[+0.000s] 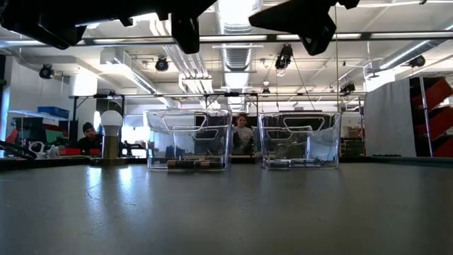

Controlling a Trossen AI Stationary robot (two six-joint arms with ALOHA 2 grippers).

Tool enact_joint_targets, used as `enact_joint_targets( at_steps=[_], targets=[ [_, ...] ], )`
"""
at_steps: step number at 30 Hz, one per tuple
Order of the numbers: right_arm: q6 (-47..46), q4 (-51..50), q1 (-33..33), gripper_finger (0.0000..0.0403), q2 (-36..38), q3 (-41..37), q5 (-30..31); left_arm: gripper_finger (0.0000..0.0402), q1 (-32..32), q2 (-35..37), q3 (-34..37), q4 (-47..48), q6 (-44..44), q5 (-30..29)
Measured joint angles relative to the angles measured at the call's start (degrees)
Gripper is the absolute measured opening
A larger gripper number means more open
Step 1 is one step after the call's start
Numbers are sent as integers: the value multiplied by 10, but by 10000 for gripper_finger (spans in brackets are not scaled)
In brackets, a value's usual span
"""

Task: Sort batteries
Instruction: Put the white battery into the right transparent bin

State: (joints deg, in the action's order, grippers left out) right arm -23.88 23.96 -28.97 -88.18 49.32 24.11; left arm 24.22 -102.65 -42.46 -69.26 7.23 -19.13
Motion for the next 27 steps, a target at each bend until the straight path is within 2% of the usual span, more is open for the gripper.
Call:
enact_joint_targets(
  at_steps=[5,14,25,27],
  targets=[
    [50,8,7,231,0,0,3,11,-1,-8,0,-3,30,-5],
    [53,3,25,156,0,-1,13,11,-8,-58,-33,-18,51,-20],
    [41,-1,23,36,4,-1,12,11,-10,-60,-31,-19,52,-22],
    [42,-1,24,26,5,-1,10,11,-10,-59,-30,-20,51,-23]
  ],
)
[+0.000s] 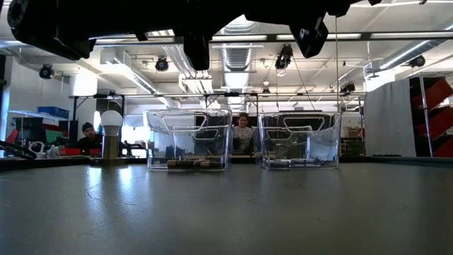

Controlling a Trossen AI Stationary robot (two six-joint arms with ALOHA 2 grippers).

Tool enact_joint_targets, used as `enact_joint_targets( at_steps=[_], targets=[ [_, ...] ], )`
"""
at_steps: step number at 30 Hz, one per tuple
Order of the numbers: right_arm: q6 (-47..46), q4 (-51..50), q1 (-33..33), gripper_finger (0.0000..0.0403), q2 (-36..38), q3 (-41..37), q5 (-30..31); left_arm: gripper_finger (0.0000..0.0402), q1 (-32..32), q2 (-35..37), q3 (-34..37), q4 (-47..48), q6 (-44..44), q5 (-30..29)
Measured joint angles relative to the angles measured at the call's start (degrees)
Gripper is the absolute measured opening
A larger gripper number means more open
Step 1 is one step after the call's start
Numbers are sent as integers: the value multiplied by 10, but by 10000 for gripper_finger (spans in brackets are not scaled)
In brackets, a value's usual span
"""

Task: Sort batteries
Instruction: Put the white battery into the right transparent bin

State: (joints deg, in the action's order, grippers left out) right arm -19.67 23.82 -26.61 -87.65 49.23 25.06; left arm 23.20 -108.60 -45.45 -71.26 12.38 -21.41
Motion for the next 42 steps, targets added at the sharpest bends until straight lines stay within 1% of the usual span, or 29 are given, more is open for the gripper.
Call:
enact_joint_targets(
  at_steps=[2,4,8,10,12,13,19,21,24,27,29,32,38,42],
  targets=[
    [-1,-4,0,26,1,0,0,14,0,0,0,2,2,-3],
    [-1,-11,0,27,1,0,0,25,-1,0,0,7,12,-4],
    [-7,-20,0,28,1,0,0,66,-1,6,3,24,2,-6],
    [-13,-49,0,28,7,5,3,89,1,16,10,33,-16,-11],
    [-25,-119,2,28,11,30,13,110,5,34,23,42,-38,-28],
    [-28,-170,2,28,12,48,23,120,7,48,30,43,-49,-41],
    [-28,-496,15,28,4,207,73,166,22,157,108,54,-109,-154],
    [-23,-578,32,28,2,251,84,175,25,195,133,48,-112,-169],
    [-18,-674,72,28,1,296,92,180,30,236,168,48,-99,-171],
    [-17,-739,125,28,2,318,91,181,34,260,190,46,-92,-171],
    [-8,-768,165,28,2,321,76,181,37,267,198,47,-89,-171],
    [10,-780,227,28,2,311,35,178,37,262,197,46,-89,-170],
    [28,-780,346,28,1,261,-59,173,37,235,168,52,-106,-169],
    [27,-773,411,28,1,225,-101,173,37,217,147,59,-129,-169]
  ],
)
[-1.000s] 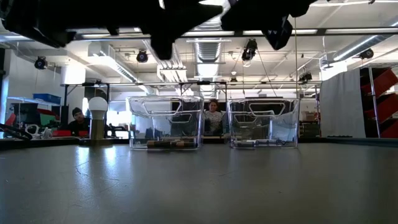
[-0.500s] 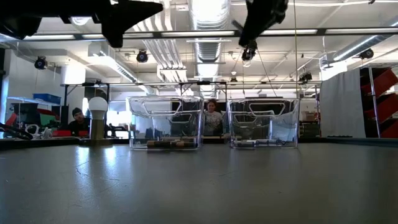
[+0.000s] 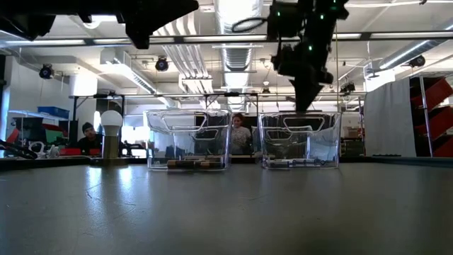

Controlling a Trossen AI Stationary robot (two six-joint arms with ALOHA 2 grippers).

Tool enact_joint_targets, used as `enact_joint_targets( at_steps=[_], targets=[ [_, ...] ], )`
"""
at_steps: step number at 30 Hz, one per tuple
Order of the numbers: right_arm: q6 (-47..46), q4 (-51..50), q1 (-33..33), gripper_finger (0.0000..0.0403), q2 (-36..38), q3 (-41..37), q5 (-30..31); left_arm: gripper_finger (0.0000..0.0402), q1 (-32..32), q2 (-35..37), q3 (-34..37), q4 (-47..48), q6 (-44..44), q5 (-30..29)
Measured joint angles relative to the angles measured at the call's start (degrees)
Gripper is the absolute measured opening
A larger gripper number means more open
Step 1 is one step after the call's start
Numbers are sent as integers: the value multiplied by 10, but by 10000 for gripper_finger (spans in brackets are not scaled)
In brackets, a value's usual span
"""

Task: Sort batteries
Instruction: Put the white battery into the right transparent bin

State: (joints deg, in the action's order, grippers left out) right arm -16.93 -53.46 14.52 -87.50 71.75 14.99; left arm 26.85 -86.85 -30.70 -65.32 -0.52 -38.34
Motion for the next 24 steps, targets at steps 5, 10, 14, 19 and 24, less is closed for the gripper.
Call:
enact_joint_targets(
  at_steps=[5,10,14,19,24],
  targets=[
    [-7,60,43,28,0,-43,-62,173,1,-9,-17,3,-9,0],
    [-15,138,60,28,0,-83,-80,173,4,-5,-17,2,-21,0],
    [-40,174,80,28,0,-108,-80,173,4,-5,-20,3,-22,0],
    [-66,177,114,28,-25,-108,-119,173,4,-5,-22,3,-21,0],
    [-66,137,132,28,-91,-67,-120,173,4,-5,-21,2,-21,0]
  ],
)
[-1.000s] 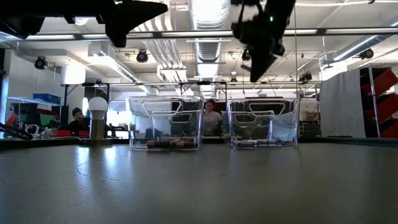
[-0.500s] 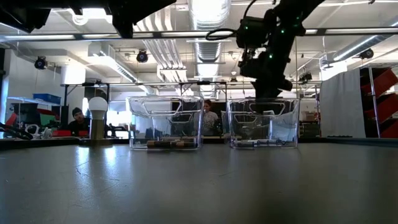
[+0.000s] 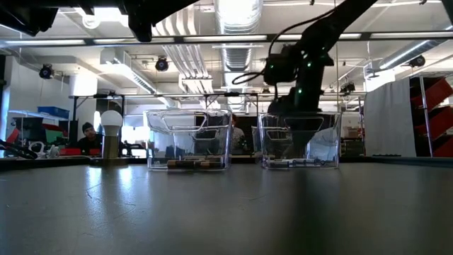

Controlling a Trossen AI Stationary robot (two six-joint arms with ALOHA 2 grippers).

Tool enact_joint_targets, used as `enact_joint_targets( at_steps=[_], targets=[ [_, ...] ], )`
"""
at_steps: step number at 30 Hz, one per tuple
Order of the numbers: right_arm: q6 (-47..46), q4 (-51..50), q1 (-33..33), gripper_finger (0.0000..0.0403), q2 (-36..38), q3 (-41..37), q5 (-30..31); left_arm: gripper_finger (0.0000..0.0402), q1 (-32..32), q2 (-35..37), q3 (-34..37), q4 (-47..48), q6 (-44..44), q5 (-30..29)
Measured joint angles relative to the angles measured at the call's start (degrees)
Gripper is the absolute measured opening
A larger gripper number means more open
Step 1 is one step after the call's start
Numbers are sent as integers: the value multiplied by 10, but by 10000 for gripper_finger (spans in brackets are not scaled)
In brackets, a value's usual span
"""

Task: Sort batteries
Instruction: Put the white battery into the right transparent bin

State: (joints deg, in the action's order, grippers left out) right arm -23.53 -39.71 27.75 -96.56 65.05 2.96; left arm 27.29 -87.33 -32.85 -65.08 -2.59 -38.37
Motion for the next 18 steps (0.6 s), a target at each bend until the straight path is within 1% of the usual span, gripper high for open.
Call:
enact_joint_targets(
  at_steps=[5,7,10,14,18],
  targets=[
    [-13,-7,13,28,-51,48,-6,173,0,0,2,0,0,0],
    [-21,-16,20,28,-69,67,-21,173,0,0,2,0,0,0],
    [-29,-60,31,28,-99,97,-47,173,0,0,3,0,0,0],
    [-29,-120,38,28,-134,129,-45,173,0,0,1,1,-1,0],
    [-27,-132,37,28,-149,143,-40,173,0,0,1,1,-1,0]
  ],
)
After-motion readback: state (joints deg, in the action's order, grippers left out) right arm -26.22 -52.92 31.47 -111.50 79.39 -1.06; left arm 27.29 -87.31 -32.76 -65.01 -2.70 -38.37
